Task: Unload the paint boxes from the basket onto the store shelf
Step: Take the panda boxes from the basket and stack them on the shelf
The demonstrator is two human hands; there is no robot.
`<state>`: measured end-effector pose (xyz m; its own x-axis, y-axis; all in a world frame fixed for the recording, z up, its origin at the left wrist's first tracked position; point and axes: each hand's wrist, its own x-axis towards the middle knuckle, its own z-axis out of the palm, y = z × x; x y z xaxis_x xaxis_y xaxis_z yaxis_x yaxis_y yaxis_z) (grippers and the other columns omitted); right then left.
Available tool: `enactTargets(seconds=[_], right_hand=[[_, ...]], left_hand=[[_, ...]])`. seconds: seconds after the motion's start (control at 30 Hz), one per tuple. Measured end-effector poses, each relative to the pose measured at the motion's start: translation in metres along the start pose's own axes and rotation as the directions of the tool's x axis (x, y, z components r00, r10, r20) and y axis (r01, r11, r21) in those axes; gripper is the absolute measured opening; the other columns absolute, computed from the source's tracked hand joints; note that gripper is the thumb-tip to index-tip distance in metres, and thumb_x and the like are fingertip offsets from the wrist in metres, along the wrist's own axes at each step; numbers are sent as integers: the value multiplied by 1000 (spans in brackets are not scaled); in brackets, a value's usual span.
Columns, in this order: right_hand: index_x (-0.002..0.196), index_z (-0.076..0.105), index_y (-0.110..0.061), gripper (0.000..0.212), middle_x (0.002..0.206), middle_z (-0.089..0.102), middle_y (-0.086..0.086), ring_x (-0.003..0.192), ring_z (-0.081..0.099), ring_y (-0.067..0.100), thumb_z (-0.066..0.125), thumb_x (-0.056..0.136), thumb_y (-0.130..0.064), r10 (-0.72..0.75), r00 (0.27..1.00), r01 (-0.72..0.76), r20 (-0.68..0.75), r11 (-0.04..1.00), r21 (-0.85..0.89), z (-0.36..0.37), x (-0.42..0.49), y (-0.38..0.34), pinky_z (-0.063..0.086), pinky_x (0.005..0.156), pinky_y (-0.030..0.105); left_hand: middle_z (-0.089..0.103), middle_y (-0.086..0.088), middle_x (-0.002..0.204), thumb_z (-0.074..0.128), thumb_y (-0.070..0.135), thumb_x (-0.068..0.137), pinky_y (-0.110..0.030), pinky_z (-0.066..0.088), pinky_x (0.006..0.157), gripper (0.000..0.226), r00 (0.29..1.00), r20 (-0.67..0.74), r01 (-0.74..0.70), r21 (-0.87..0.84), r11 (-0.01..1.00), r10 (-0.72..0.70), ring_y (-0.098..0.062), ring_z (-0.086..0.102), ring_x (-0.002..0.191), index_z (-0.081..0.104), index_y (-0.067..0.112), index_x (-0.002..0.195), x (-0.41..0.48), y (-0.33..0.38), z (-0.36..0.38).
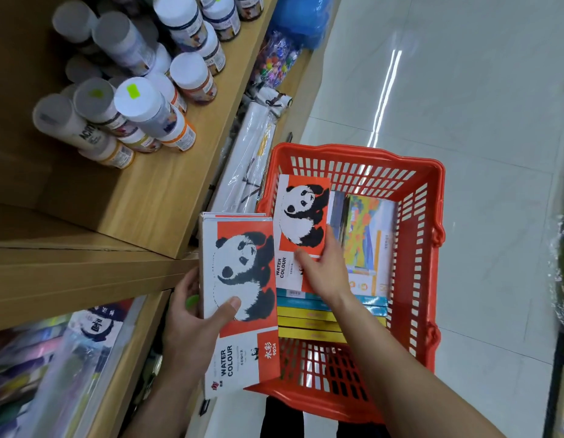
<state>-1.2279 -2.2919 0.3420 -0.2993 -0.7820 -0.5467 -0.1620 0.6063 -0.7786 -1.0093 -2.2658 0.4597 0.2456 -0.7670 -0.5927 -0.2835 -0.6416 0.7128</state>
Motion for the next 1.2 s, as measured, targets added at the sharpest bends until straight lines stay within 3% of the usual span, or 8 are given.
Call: enactTargets(seconds=[0.1,0.27,0.37,0.57,0.67,0.9,1.07,1.2], right_hand=[[135,43,-37,59,119,68,-14,103,64,2,67,83,-26,-21,1000,22,-5,999,45,6,-9,1,52,91,32],[133,45,-41,61,107,71,-27,95,68,-5,66,79,-21,34,999,-30,-11,976,217,5,-13,6,57,81,25],[140,41,-30,64,127,61,-12,102,64,0,73,86,-23,77,997,-68,-22,960,272,1,-8,7,56,79,22],[121,52,-28,54,115,71,-2,100,74,20,80,79,-44,141,989,-148,48,956,252,-1,14,-3,59,91,47],[124,48,-20,63,117,70,1,100,73,21,83,75,-42,176,983,-182,45,955,235,-7,15,-11,58,92,47],[126,48,-32,73,94,70,-16,83,71,14,81,63,-50,0,966,-13,-260,999,-48,-68,-55,-55,57,80,36],[132,49,-38,80,97,70,-26,85,68,-7,86,62,-44,-117,942,122,-316,993,-4,-128,-160,-103,54,80,29],[133,51,-35,82,98,71,-34,83,72,-5,87,60,-39,-238,939,274,-249,954,123,-144,-235,-156,61,73,27]], left_hand=[[71,10,111,93,42,61,-28,58,44,70,1000,-6,2,-12,1000,-2,-15,80,69,47,79,99,-1,-2,1],[77,0,113,86,46,61,-38,62,53,80,999,25,47,-46,998,-46,-24,81,74,50,51,132,2,-13,3],[80,1,105,85,44,63,-38,62,55,67,997,38,71,-69,995,-69,-25,81,75,58,46,125,5,-19,6],[81,8,101,85,54,54,-33,61,53,65,995,57,92,-115,989,-86,-24,81,76,61,50,115,8,-24,7],[81,5,104,87,44,63,-34,61,54,61,995,69,78,-131,988,-69,-25,81,77,62,47,118,7,-21,6],[81,-2,105,86,16,81,-32,59,52,45,995,94,8,-206,978,12,-26,80,77,67,43,111,-29,14,-10],[80,-8,108,79,3,84,-28,59,52,53,984,110,-103,-281,954,139,-23,80,77,61,18,131,-98,60,-44],[82,1,104,84,4,81,-32,62,62,51,972,27,-212,-344,915,235,-29,79,89,67,35,116,-171,91,-83]])
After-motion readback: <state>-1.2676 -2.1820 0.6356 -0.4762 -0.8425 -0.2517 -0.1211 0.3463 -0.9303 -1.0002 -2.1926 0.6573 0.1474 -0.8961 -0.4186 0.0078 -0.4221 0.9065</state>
